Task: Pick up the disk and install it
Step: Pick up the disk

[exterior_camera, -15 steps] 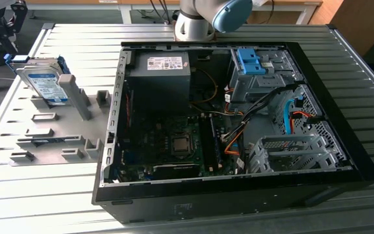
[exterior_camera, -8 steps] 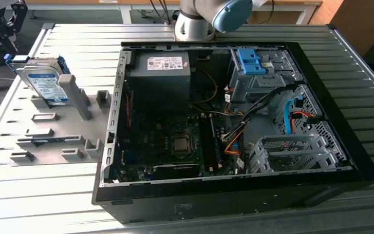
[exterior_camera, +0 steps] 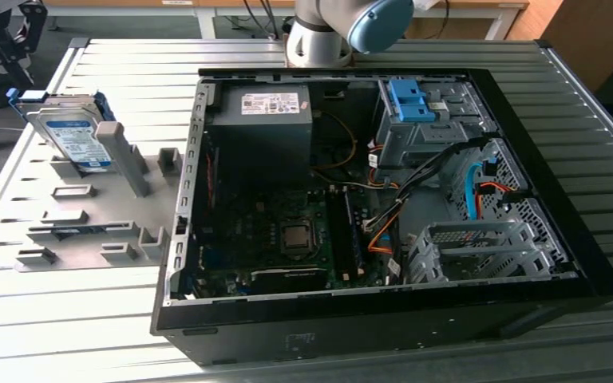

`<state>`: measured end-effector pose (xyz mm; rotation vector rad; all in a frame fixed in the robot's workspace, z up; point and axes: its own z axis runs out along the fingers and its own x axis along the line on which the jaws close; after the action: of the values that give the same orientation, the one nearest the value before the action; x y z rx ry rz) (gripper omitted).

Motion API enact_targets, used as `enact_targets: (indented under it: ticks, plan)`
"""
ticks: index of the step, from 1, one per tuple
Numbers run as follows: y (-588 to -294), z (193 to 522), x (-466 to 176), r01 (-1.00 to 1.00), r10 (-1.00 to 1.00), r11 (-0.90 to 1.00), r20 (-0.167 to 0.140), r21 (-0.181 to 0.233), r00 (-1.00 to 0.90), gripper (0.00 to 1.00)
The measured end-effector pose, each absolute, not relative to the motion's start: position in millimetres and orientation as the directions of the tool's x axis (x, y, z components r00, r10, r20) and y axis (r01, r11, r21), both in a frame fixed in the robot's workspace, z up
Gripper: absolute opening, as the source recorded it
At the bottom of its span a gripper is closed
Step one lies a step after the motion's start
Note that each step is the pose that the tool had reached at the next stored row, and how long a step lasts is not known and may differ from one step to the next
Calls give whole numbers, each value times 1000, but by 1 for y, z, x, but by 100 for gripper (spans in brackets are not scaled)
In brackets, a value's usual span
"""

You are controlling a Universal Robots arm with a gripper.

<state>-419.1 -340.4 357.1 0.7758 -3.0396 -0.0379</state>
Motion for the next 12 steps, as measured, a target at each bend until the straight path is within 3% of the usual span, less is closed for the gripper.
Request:
enact_targets:
  ticks: [12]
  plan:
    - [-340, 357, -419, -483, -483, 875, -6, 23, -876, 11]
